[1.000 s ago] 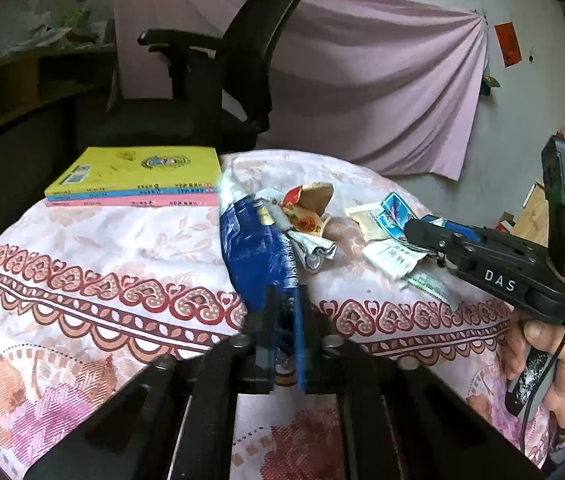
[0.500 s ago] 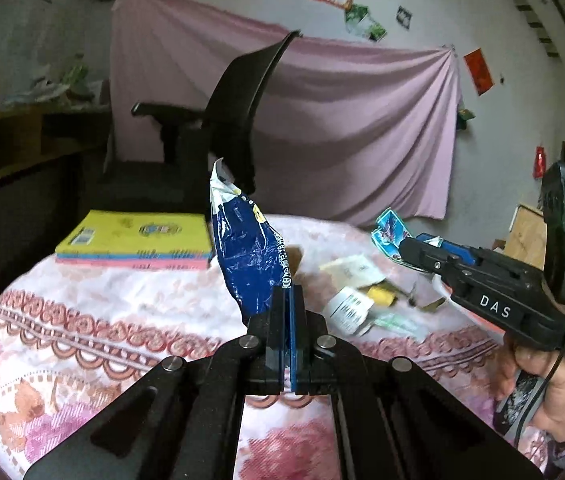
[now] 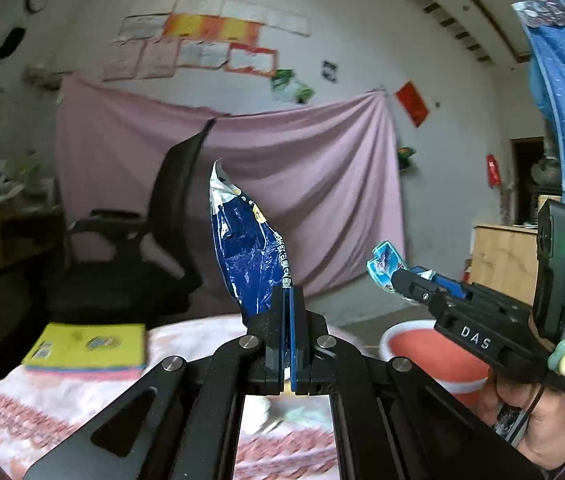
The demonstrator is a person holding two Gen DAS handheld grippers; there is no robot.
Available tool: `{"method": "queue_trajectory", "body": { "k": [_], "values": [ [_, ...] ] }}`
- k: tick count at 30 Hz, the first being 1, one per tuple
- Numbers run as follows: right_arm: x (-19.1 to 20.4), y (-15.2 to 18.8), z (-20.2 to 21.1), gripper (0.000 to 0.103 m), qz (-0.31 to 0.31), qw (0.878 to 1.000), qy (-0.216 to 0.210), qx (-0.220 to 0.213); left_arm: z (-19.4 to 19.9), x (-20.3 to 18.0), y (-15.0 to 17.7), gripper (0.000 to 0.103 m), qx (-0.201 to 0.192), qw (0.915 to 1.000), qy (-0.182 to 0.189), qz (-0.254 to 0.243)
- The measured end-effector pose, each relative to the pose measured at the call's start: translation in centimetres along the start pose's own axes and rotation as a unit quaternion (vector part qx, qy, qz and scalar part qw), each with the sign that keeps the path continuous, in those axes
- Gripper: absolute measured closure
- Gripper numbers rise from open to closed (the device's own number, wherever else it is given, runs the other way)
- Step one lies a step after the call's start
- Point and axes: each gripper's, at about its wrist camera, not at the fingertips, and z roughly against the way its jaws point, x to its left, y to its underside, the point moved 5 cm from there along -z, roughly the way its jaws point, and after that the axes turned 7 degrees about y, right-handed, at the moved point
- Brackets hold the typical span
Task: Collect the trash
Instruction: 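Carry both items to the orange basin and open both tools to drop them, then move both tools back over the table toward the remaining trash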
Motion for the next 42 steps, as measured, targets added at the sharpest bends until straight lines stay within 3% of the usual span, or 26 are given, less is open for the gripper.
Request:
{"method": "queue_trajectory", "body": {
  "k": [8, 18, 25, 36, 39, 42],
  "values": [
    [-8.2, -0.5, 0.9, 0.078, -0.049, 0.994, 0.093, -0.014, -7.4, -6.2, -1.5, 0.103, 0.027, 0.9956, 0.086, 0.027],
    [-16.0, 2.4, 0.0, 0.077, -0.127, 0.975, 0.171, 0.063, -16.1, -10.7, -0.3, 0.103, 0.125, 0.9768, 0.154, 0.081],
    [-18.5, 4.2, 0.0, 0.077, -0.156, 0.964, 0.193, 0.1, -21.0, -12.7, 0.9, 0.103, 0.193, 0.9588, 0.179, 0.108],
    [-20.6, 5.5, -0.5, 0.074, -0.186, 0.949, 0.21, 0.142, -24.4, -13.1, 2.5, 0.101, 0.253, 0.9375, 0.187, 0.15],
    [-20.9, 5.6, -0.5, 0.065, -0.193, 0.947, 0.214, 0.145, -24.7, -12.7, 2.9, 0.094, 0.262, 0.9336, 0.186, 0.159],
    [-21.0, 5.6, -0.3, 0.064, -0.195, 0.946, 0.216, 0.145, -24.4, -12.3, 3.0, 0.087, 0.259, 0.9343, 0.183, 0.163]
  ]
}}
